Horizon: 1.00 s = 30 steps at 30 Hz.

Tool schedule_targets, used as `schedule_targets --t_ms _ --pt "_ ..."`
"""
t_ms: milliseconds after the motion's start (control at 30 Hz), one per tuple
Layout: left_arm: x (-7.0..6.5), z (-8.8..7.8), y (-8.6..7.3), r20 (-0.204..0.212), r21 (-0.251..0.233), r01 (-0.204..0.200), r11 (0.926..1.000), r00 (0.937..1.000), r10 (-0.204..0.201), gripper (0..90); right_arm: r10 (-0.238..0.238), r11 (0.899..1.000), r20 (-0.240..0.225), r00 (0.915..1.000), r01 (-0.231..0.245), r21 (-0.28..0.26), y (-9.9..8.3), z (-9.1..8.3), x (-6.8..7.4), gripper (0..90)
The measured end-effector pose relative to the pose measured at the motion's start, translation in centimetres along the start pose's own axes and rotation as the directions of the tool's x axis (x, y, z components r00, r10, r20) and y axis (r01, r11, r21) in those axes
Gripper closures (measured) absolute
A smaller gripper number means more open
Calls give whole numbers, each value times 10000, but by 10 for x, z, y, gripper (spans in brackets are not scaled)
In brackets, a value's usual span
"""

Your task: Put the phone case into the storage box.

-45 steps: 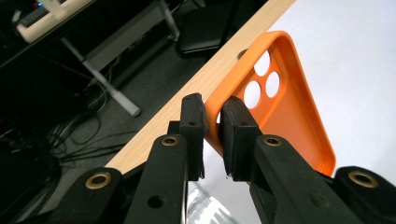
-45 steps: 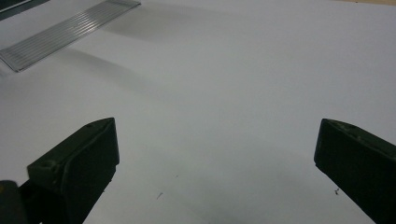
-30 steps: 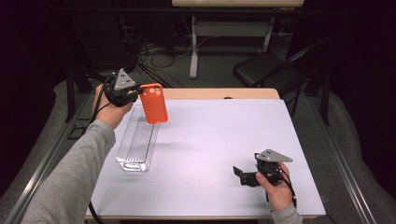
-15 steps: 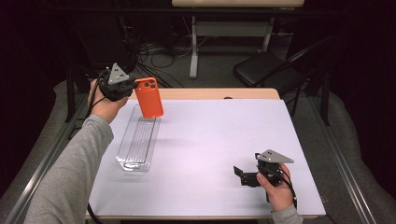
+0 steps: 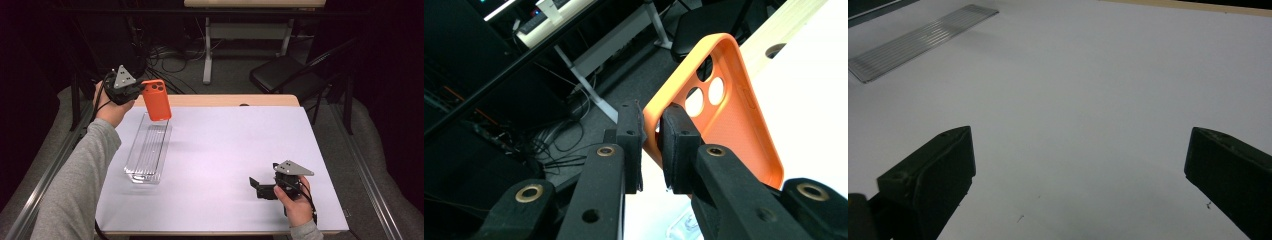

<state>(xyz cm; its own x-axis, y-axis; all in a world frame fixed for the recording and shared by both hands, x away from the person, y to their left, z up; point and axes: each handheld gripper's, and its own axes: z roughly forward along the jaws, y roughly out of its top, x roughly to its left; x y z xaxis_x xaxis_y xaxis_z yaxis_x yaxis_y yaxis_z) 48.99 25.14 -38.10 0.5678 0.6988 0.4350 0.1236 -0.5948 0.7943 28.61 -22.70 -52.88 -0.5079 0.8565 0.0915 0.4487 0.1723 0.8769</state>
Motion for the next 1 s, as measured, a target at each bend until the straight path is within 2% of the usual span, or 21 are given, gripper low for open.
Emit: schedule_targets --t_ms 267,467,633,767,1000 --pt "10 8 -9 -166 -93 -292 9995 9994 290 800 22 10000 91 10000 -22 23 -1 1 1 0" --pt "14 15 -15 -105 -198 -503 9985 9987 501 799 33 10000 167 9999 -32 -17 0 1 1 0" --pt "11 25 -20 54 69 -1009 9949 9949 1009 799 -71 9998 -48 10000 70 -175 1 -1 3 0" --pt "8 29 -21 15 122 -1306 9914 9914 1306 799 -47 9999 49 10000 48 -148 0 1 2 0" --pt "5 35 -28 -68 208 -1534 9880 9881 1535 799 -246 9997 64 9997 246 76 -3 4 3 0"
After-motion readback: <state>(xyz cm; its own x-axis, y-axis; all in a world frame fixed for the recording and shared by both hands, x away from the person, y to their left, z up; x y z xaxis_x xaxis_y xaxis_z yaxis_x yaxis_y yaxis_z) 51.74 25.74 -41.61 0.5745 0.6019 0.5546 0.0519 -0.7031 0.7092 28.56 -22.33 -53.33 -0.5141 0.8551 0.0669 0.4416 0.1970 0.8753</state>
